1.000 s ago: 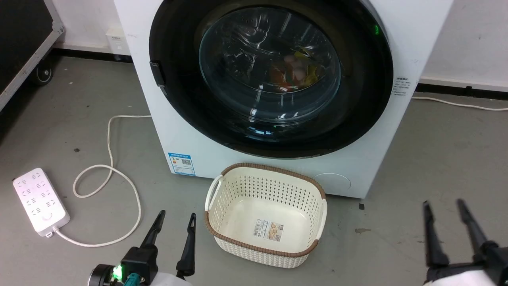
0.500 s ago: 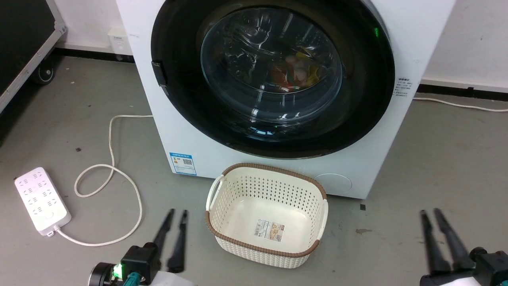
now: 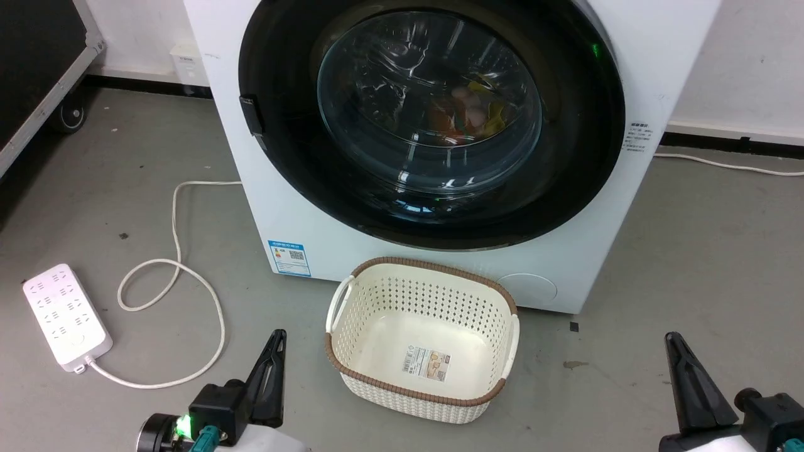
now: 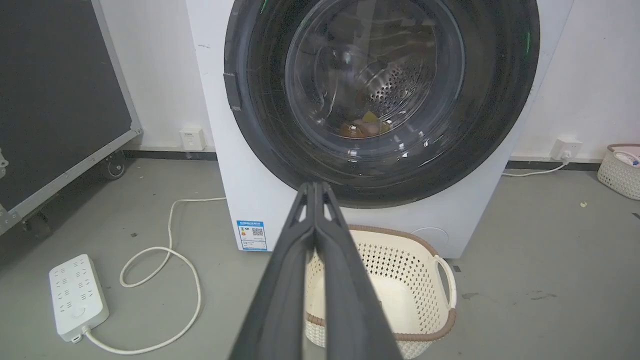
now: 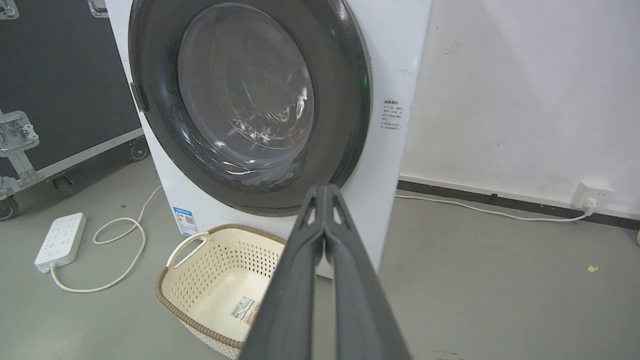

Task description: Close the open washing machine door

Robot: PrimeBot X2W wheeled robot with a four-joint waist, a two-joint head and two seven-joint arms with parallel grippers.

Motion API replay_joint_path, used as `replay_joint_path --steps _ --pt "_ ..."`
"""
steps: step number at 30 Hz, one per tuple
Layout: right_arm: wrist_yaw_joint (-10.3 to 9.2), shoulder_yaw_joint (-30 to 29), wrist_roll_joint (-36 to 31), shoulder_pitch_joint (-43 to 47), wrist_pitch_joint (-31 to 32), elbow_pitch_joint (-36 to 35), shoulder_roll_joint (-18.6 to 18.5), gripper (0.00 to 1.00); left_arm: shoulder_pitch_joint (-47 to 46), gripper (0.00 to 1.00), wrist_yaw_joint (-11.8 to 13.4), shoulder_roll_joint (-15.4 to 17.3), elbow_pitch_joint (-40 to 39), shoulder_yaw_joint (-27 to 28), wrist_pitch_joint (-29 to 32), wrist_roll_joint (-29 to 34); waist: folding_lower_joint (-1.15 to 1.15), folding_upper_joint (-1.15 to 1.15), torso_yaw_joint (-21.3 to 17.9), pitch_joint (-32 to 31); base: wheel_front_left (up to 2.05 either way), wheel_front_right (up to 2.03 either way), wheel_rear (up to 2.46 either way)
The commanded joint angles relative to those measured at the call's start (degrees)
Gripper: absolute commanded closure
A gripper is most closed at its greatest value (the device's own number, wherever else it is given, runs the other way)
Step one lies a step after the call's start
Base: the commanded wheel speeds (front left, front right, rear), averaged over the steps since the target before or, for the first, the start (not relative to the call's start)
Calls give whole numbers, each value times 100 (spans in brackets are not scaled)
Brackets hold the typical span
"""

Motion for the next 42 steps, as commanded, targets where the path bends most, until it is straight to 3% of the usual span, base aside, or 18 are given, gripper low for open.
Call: replay_joint_path --steps 1,42 --pt "-1 18 -25 -69 18 -14 4 100 -9 100 19 -10 -35 29 28 46 0 0 -1 0 0 0 0" --pt "-2 250 -93 -253 491 -56 13 100 -33 100 94 -61 -312 256 508 222 0 0 -53 24 0 0 0"
